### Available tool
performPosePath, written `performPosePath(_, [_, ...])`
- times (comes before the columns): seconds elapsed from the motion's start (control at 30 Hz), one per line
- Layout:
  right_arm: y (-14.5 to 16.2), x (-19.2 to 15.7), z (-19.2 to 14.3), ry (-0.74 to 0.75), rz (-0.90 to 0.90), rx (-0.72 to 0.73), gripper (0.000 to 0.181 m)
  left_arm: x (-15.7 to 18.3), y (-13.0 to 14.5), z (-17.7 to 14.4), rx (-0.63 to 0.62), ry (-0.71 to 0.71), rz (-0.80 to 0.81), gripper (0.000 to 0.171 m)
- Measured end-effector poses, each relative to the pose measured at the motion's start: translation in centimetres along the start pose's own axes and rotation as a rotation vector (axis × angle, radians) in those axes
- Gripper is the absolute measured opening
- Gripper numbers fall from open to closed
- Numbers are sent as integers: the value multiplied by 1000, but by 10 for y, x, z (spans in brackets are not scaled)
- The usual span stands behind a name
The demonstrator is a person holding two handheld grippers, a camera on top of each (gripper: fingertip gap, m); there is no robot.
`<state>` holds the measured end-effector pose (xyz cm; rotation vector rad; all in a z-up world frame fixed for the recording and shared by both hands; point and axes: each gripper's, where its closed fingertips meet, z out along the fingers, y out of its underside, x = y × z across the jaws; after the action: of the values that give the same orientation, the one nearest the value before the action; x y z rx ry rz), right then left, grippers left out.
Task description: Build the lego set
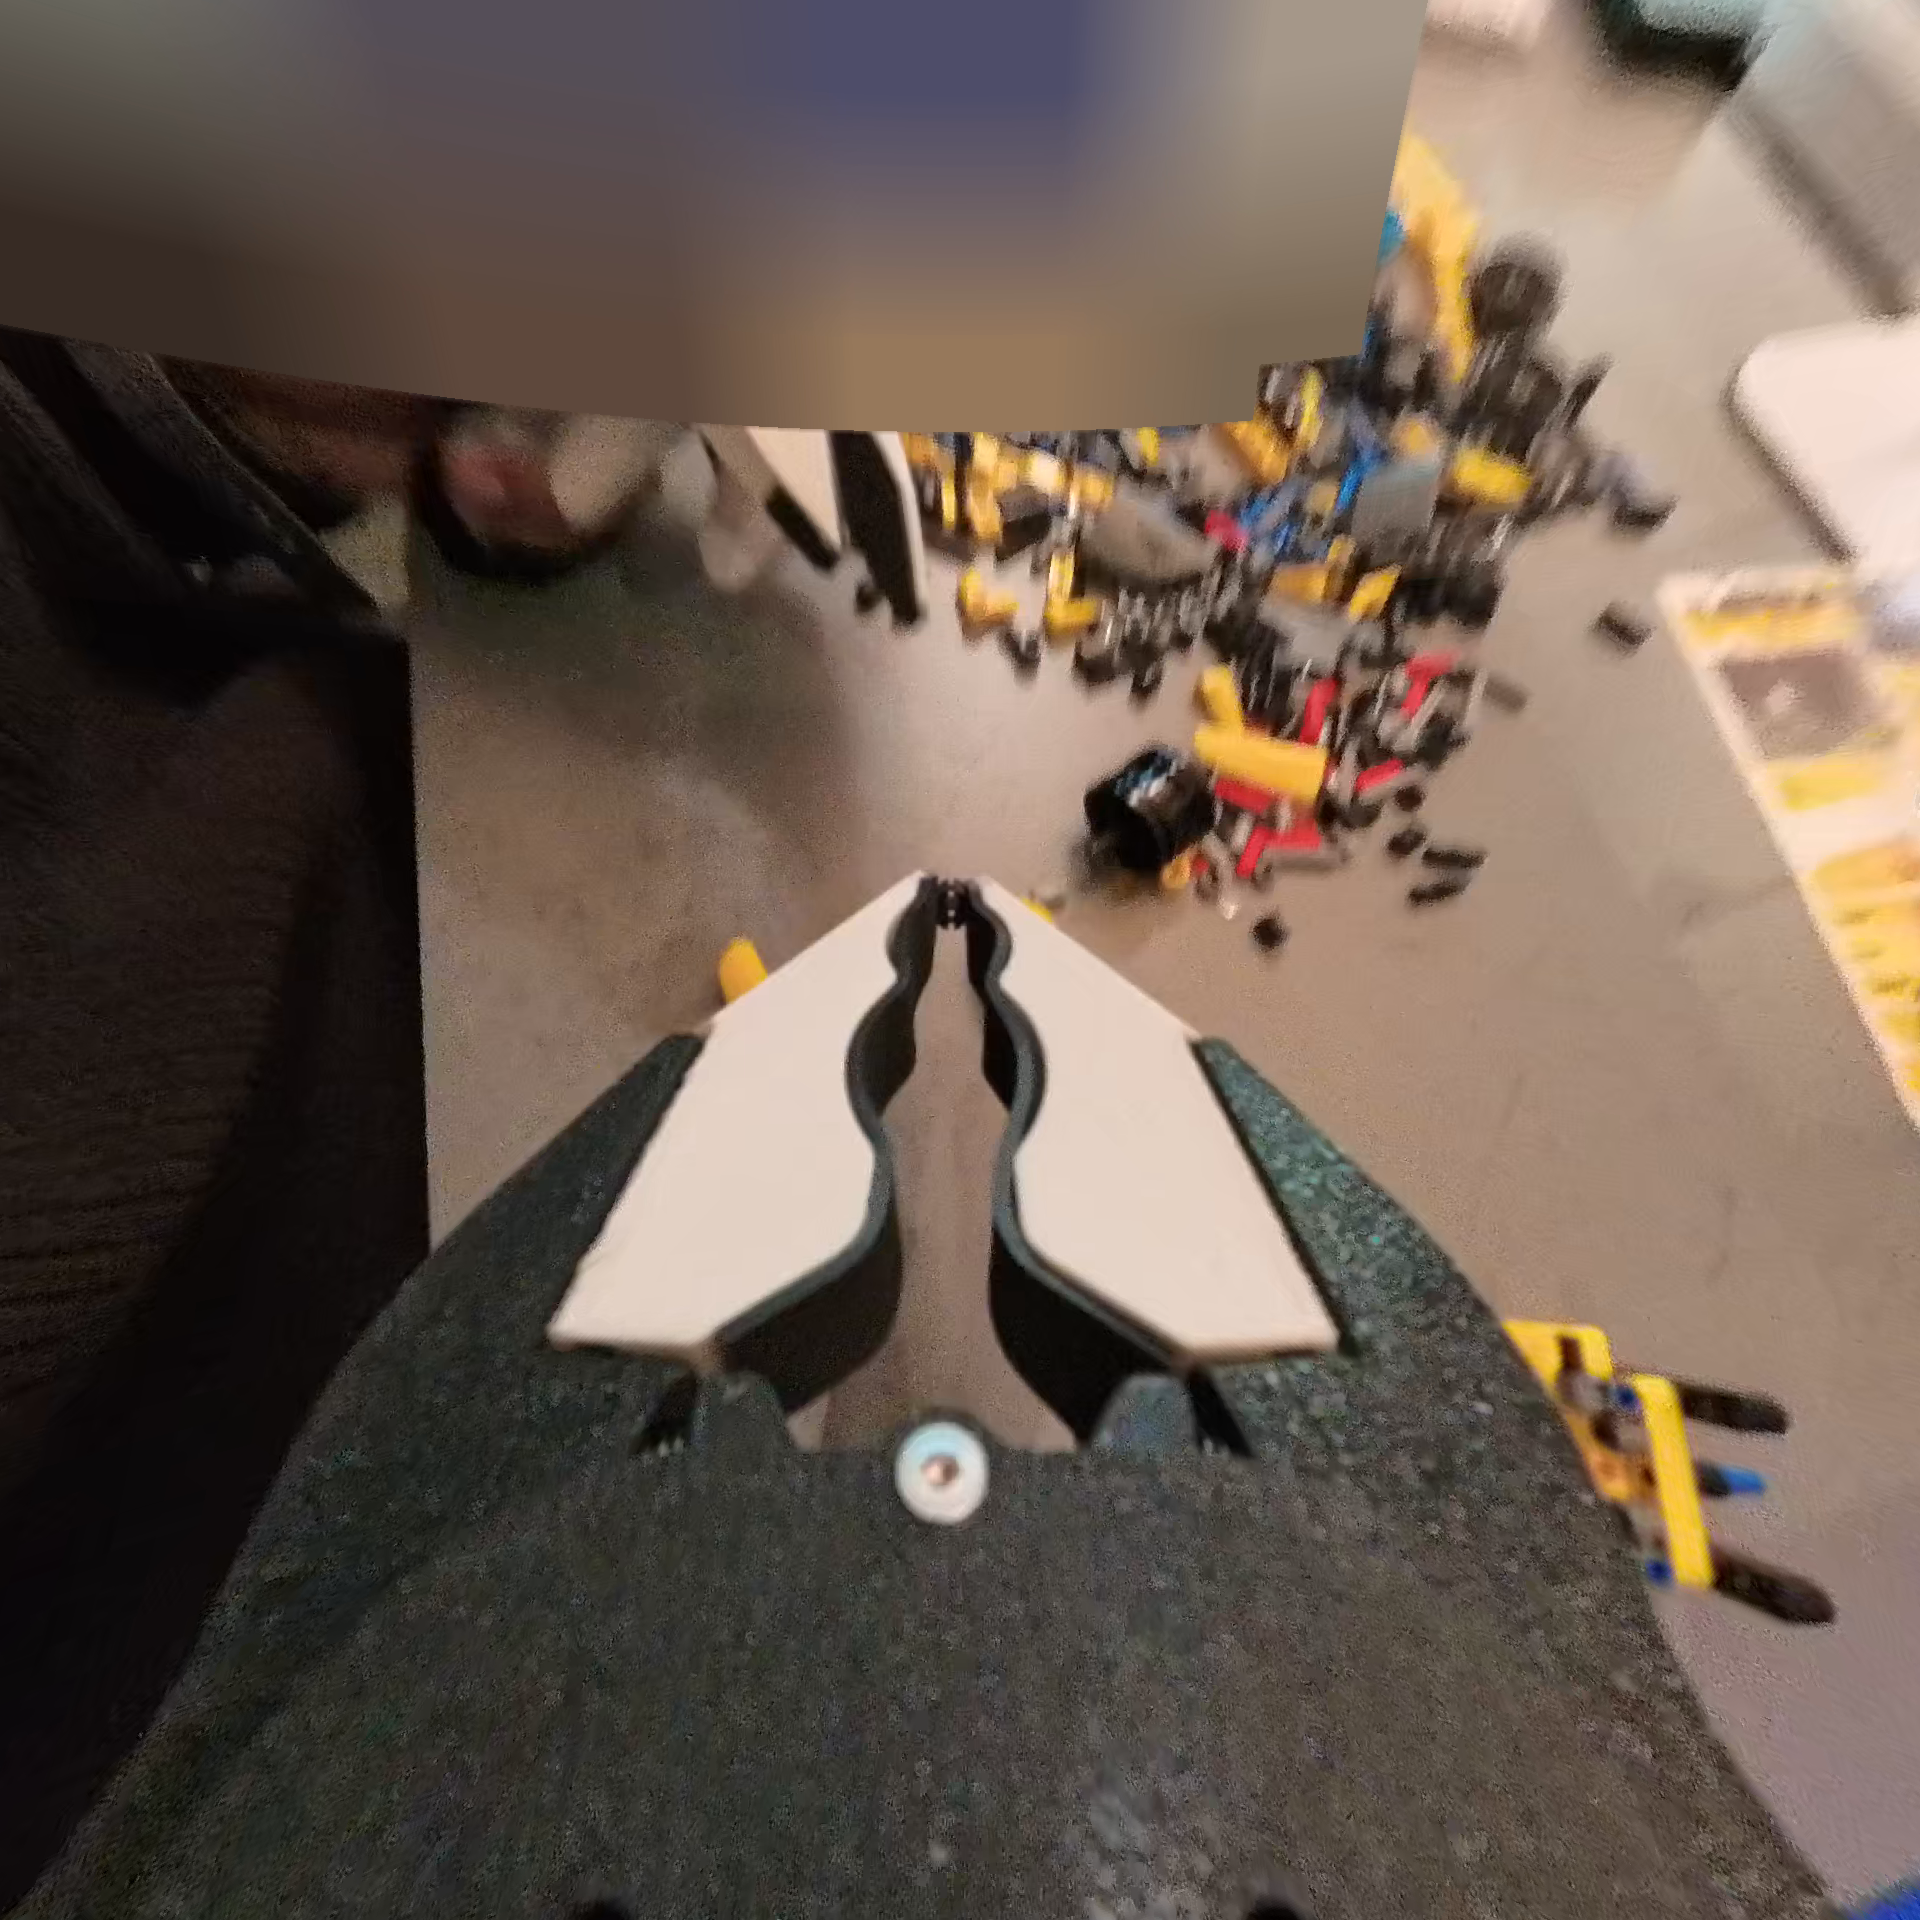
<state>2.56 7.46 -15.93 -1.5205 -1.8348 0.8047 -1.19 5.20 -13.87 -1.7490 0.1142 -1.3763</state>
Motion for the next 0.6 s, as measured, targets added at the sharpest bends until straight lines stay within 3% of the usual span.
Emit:
performPosePath(0.1, [25,-7,12,-62,59,-232,4,-6,1,-16,5,-112,97,17])
performPosePath(0.27, [39,-21,23,-127,90,-474,4,0,-6,-25,105,-67,65,1])
performPosePath(0.4, [44,-22,28,-154,118,-561,4,2,-13,-35,165,22,-14,0])
performPosePath(0.6, [47,-21,32,-167,161,-612,4,5,-11,-34,146,60,-26,0])
